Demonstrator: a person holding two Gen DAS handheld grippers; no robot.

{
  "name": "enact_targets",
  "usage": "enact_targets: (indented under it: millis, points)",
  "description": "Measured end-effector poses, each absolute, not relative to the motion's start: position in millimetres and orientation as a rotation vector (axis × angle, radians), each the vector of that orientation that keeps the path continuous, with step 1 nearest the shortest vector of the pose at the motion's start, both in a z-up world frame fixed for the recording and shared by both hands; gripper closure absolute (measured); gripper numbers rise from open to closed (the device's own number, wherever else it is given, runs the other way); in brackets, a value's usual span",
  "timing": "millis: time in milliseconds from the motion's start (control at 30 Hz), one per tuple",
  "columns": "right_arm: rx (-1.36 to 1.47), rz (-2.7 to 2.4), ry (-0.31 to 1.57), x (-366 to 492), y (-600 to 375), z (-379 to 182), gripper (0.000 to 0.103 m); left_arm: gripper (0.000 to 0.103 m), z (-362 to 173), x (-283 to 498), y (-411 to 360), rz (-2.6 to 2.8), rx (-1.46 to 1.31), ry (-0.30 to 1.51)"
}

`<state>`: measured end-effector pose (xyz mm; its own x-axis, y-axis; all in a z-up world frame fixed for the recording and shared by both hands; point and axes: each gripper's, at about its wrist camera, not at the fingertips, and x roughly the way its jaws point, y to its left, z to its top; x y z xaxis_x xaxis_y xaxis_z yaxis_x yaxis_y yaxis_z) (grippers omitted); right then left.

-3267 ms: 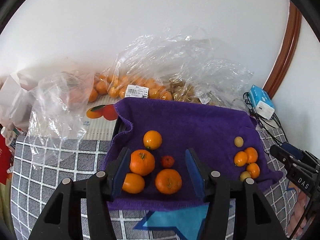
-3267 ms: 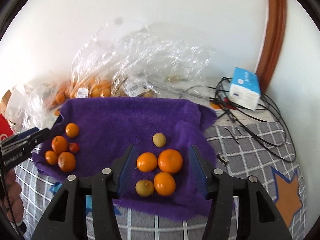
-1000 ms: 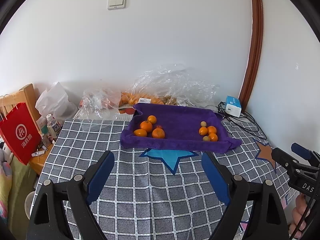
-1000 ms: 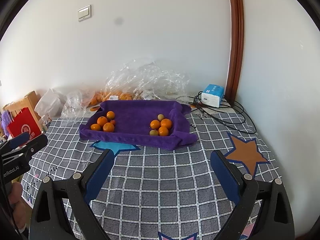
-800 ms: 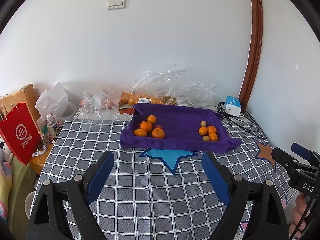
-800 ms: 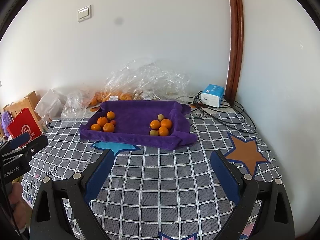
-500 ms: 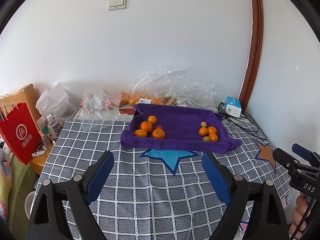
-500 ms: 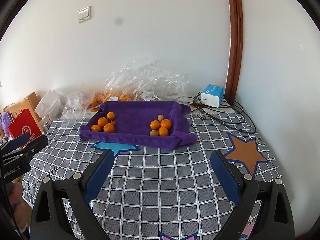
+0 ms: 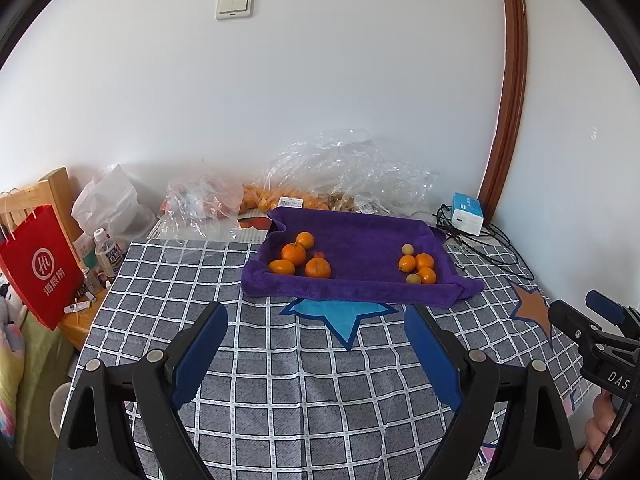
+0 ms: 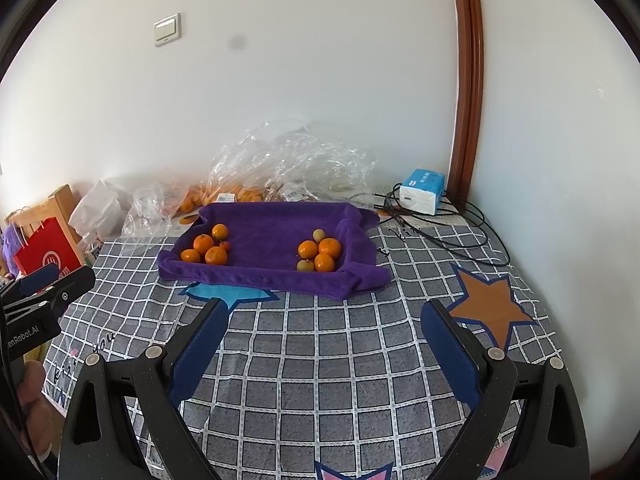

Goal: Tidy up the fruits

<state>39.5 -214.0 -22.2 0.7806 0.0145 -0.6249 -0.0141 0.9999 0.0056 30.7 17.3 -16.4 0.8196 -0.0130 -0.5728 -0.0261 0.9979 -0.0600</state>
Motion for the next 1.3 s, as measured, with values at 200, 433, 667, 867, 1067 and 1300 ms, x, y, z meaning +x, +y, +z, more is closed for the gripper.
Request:
enact_targets:
  millis: [200, 433, 667, 867, 1067, 1300]
  points:
    - [0.003, 0.014, 0.676, 38.8, -214.8, -23.3, 0.007, 0.013, -16.2, 31.0, 17.0, 0.006, -0.065, 0.611]
    - [0.007, 0.011, 0.678, 37.8, -215.9, -24.6, 0.007, 0.013, -15.7, 30.7, 16.8, 0.004, -0.065, 0.609]
    - [0.012, 0.008, 0.675, 36.7, -216.5, -24.2, 0.007, 0.013, -14.4, 30.6, 16.8, 0.003, -0.066, 0.607]
    - [0.011, 0.008, 0.674, 37.0, -216.4, -23.9, 0.007, 0.013, -13.8, 30.5, 16.5, 0.003, -0.065, 0.608]
    - [0.012, 0.008, 0.676, 36.7, -215.8, -23.6, 0.007, 0.013, -13.3, 31.1, 16.6, 0.002, -0.066, 0.609]
    - [0.012, 0.009, 0.674, 36.5, -215.4, -23.5, 0.007, 0.012, -11.2, 31.2, 17.2, 0.0, -0.073, 0.606]
